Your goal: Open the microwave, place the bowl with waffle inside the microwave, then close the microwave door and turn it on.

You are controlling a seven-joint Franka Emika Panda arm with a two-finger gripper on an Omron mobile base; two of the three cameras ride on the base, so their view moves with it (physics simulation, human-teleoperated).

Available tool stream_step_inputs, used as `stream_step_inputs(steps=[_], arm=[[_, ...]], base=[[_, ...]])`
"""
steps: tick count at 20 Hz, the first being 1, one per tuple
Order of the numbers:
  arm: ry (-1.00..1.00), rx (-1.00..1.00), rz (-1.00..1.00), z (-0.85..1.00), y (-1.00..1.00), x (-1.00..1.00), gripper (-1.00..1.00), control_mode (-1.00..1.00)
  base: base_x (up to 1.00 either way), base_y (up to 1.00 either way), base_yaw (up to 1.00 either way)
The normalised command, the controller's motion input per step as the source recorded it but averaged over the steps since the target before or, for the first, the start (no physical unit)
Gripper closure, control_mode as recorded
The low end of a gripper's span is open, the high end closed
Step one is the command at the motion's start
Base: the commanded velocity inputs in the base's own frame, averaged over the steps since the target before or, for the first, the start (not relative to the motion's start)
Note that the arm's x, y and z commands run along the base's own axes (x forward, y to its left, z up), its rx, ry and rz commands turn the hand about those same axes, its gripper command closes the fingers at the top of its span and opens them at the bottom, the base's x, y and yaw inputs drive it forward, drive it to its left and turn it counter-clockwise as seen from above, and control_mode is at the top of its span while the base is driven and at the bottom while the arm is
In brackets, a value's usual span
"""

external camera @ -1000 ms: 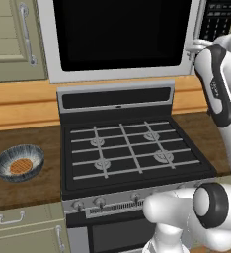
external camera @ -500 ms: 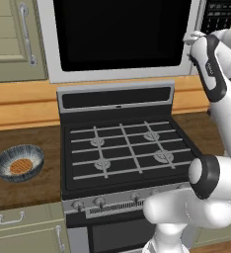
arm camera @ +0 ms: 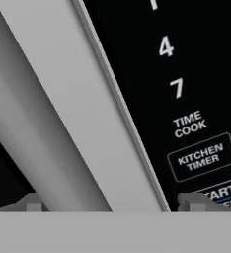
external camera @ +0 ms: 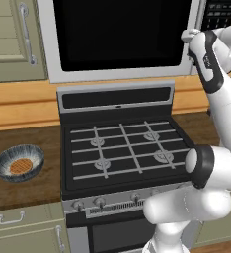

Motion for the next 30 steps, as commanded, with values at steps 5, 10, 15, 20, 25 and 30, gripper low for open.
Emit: stream_step_inputs(steps=[5,10,15,20,25,30], arm=[[0.01,0.01,0.00,0.00,0.00,0.37,1.00,-1.00],[0.01,0.00,0.00,0.01,0.00,0.09,1.00,-1.00],[0.04,0.00,-0.11,0.10,0.08,-0.66,1.00,-1.00],[0.01,0.00,-0.33,0.05,0.14,-1.00,1.00,-1.00],[0.00,0.00,-0.35,0.01,0.04,-1.00,1.00,-1.00],[0.00,0.00,-0.34,0.00,0.08,-1.00,1.00,-1.00]], base=[[0.00,0.00,0.00],[0.00,0.00,0.00],[0.00,0.00,0.00],[0.00,0.00,0.00],[0.00,0.00,0.00],[0.00,0.00,0.00]])
